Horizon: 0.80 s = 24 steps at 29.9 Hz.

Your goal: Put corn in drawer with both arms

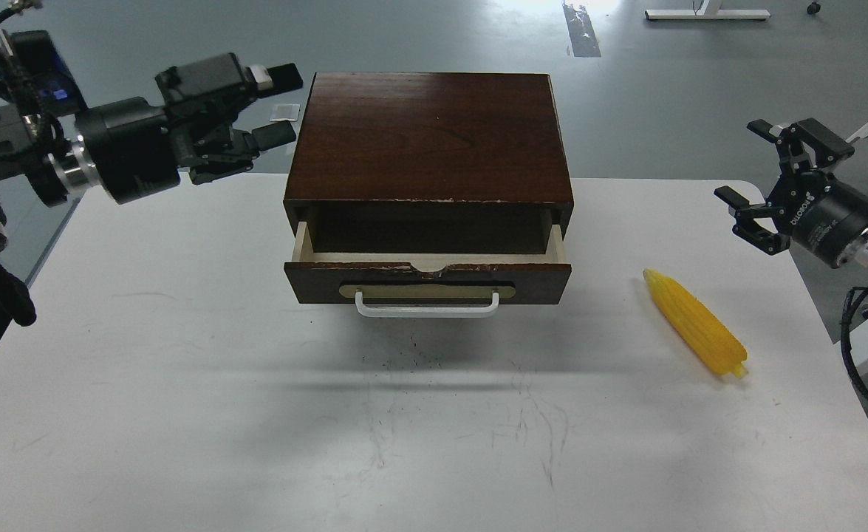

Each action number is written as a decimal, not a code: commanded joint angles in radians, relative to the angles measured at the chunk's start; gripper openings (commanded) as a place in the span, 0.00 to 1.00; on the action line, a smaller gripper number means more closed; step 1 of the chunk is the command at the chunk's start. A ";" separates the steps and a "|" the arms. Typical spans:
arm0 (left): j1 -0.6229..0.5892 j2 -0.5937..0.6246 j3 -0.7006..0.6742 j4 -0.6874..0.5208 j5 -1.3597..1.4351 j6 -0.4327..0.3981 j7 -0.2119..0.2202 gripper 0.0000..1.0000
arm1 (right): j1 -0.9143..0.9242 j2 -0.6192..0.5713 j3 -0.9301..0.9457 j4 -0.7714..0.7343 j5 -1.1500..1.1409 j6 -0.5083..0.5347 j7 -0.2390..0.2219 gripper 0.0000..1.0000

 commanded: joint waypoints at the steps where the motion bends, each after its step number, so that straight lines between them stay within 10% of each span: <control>1: 0.068 -0.005 -0.005 0.105 -0.200 -0.002 0.000 0.99 | 0.051 -0.059 0.001 0.029 -0.323 0.000 0.000 1.00; 13: 0.280 -0.077 -0.132 0.238 -0.349 -0.061 0.000 0.99 | 0.104 -0.130 -0.017 0.094 -1.088 0.000 0.000 1.00; 24: 0.358 -0.132 -0.217 0.254 -0.347 -0.077 0.000 0.99 | 0.106 -0.046 -0.183 0.048 -1.251 -0.094 0.000 1.00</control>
